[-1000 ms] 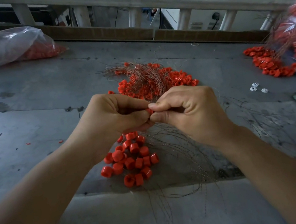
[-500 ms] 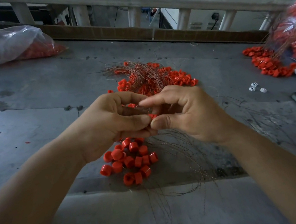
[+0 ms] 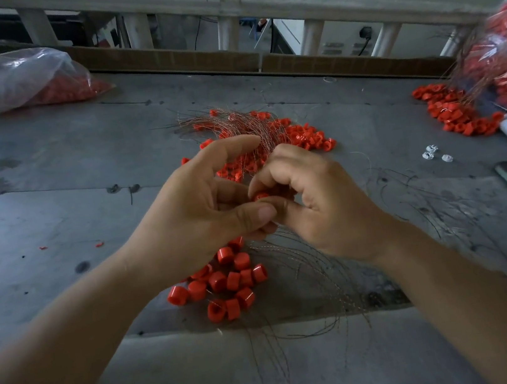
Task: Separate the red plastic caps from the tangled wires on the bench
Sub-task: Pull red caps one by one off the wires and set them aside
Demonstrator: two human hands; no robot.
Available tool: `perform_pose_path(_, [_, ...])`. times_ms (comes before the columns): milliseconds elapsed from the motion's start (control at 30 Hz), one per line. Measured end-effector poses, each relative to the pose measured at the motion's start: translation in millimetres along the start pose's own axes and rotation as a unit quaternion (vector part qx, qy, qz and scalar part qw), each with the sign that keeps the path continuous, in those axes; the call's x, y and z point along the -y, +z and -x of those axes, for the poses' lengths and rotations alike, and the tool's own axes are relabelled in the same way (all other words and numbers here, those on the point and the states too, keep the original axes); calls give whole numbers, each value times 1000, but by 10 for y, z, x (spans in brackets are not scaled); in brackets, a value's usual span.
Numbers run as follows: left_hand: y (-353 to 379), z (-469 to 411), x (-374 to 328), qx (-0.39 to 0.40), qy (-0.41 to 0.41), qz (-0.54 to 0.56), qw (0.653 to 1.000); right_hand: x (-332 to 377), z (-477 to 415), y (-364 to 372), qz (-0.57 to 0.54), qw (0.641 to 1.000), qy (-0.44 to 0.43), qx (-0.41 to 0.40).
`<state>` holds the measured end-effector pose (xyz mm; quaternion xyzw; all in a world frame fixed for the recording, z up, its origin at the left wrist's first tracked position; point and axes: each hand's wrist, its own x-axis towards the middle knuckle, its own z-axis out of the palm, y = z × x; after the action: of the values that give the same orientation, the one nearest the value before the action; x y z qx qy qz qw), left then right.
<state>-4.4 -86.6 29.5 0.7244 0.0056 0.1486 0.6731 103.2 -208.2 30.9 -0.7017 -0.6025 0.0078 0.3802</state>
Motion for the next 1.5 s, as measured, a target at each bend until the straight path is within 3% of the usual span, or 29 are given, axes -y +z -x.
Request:
perform_pose_path(400, [-4, 1, -3, -2, -7, 19, 1000, -33, -3, 32, -28, 999, -1, -26])
perform_pose_path(667, [-144, -39, -13, 22, -57, 119, 991, -48, -23, -2, -104, 991, 7, -85])
perform_pose_path(1233, [-175, -38, 18, -5, -53, 98, 994, -51, -26, 4, -126, 990, 8, -62])
perform_pose_path(1400, [-197, -48, 8, -21, -27, 178, 983, -29, -14, 16, -200, 978, 61, 5])
perform_pose_path(1500, [-236, -57, -1, -20, -15, 203, 979, -19, -13, 3, -176, 982, 69, -11])
